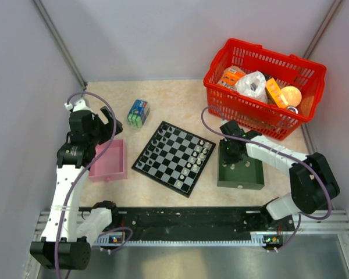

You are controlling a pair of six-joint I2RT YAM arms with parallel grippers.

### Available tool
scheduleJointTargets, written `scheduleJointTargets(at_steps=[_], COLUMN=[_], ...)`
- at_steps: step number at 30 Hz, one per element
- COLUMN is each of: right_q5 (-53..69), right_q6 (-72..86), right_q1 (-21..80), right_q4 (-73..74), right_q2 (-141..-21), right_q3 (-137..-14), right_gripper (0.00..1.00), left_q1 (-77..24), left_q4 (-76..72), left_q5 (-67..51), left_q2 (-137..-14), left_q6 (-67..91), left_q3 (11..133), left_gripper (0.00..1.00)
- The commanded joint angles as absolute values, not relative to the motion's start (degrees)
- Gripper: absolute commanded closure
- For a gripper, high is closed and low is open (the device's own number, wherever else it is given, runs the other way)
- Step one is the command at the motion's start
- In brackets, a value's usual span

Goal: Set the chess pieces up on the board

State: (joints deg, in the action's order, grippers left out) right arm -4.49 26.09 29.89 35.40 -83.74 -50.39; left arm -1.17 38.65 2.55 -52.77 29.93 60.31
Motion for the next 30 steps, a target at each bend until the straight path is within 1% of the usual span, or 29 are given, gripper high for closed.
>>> scheduleJointTargets(at_steps=[1, 8, 14, 19, 26, 30], right_q5=[-6.5, -6.8, -2.7, -3.3, -5.8, -6.1], right_q6=[25.1, 24.3, 24.6, 27.0, 31.5, 33.0], right_q1=[30.1, 30.1, 33.1, 40.3, 52.3, 55.9], right_q4=[37.9, 43.4, 45.6, 46.3, 46.1, 44.4], right_q2=[-79.5, -75.9, -74.1, -76.0, -81.4, -84.1], right_q3=[-54.4, -58.7, -63.5, -66.8, -68.0, -67.7], right_gripper=[0.93, 0.93, 0.93, 0.93, 0.94, 0.94], left_q1=[-0.9, -0.9, -0.9, -0.9, -0.9, -0.9], left_q4=[36.2, 36.1, 35.8, 35.7, 35.9, 36.1], left_q5=[2.2, 1.9, 1.8, 1.6, 2.0, 2.1], left_q2=[-52.5, -52.3, -51.9, -51.6, -50.7, -50.5], left_q6=[30.3, 30.4, 30.6, 30.8, 30.8, 30.8], left_q3=[60.4, 60.1, 59.6, 59.2, 58.6, 58.4], left_gripper=[0.01, 0.01, 0.01, 0.01, 0.01, 0.01])
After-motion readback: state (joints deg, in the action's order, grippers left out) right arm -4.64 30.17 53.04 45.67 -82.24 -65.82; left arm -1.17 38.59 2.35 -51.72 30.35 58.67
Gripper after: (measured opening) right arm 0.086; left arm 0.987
